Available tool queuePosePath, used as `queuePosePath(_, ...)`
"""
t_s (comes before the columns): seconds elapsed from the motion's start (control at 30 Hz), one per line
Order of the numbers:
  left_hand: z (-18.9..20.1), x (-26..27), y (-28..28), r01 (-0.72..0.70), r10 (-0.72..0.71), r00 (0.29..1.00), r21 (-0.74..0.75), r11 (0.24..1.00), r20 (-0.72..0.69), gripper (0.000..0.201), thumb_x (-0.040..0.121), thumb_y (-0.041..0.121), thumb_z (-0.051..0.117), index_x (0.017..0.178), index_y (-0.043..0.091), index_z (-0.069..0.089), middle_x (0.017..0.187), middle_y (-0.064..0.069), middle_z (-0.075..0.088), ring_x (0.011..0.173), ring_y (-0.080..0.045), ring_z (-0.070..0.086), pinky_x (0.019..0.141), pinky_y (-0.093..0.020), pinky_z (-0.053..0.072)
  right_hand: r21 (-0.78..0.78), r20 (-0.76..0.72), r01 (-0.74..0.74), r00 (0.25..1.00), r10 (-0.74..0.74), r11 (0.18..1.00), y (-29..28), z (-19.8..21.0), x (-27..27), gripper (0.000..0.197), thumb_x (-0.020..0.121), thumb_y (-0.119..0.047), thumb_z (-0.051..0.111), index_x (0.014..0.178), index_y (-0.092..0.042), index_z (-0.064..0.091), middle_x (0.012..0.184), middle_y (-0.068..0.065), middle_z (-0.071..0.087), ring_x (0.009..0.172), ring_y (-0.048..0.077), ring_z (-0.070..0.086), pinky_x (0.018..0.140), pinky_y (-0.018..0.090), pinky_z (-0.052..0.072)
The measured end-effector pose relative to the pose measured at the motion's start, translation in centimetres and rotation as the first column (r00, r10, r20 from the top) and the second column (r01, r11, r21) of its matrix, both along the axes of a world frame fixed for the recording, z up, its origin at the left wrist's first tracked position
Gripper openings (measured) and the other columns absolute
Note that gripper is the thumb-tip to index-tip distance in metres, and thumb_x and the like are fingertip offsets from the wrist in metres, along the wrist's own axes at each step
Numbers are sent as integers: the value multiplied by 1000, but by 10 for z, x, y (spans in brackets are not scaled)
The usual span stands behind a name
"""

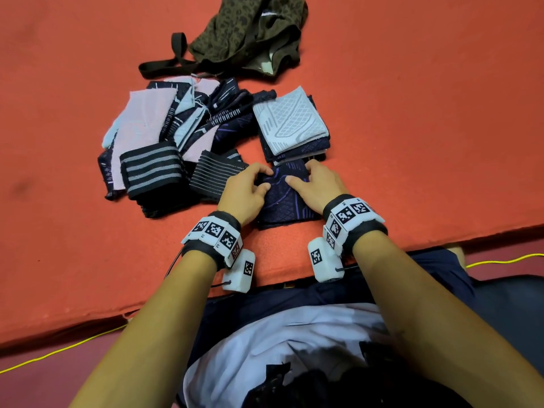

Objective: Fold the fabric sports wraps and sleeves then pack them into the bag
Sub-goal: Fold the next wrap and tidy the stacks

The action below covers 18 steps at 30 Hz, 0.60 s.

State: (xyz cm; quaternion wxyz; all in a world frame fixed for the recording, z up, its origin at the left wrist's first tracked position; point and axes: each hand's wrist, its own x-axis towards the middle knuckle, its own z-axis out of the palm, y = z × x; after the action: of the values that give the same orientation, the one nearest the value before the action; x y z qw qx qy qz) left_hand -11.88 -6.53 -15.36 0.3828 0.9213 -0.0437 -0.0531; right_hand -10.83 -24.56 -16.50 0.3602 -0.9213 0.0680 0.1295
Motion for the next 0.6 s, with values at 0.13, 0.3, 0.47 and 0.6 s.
queuePosePath(0.13,1,1,1,18,-18,1000,40,999,-12,33,88,5,66,116,22,65,77,14,53,70,-5,49,65,-7,33,-14,-17,31,999,-31,999,-2,-2,5,26,95,-39,58,103,-14,60,94,8,67,88,32,64,70,35,47)
queuePosePath(0.3,0,0,0,11,-10,999,12,1000,-37,37,85,3,67,117,22,66,88,5,63,77,-7,52,78,-14,42,2,14,64,998,-64,998,-2,5,2,50,89,-45,67,124,-14,50,112,10,66,101,32,63,83,38,51)
queuePosePath(0.47,1,0,-3,34,-32,998,38,999,-55,36,84,-1,64,113,19,61,75,16,49,67,3,45,61,-8,33,-102,28,71,997,-68,992,12,5,4,61,84,-54,69,120,-13,44,114,13,65,101,35,64,82,43,53)
queuePosePath(0.6,2,0,-3,39,-36,995,34,999,-88,38,82,0,67,113,20,60,85,15,55,74,-3,49,72,-18,34,-103,23,117,993,-115,988,6,2,11,39,90,-44,63,113,-14,55,110,14,66,98,36,64,78,39,52)
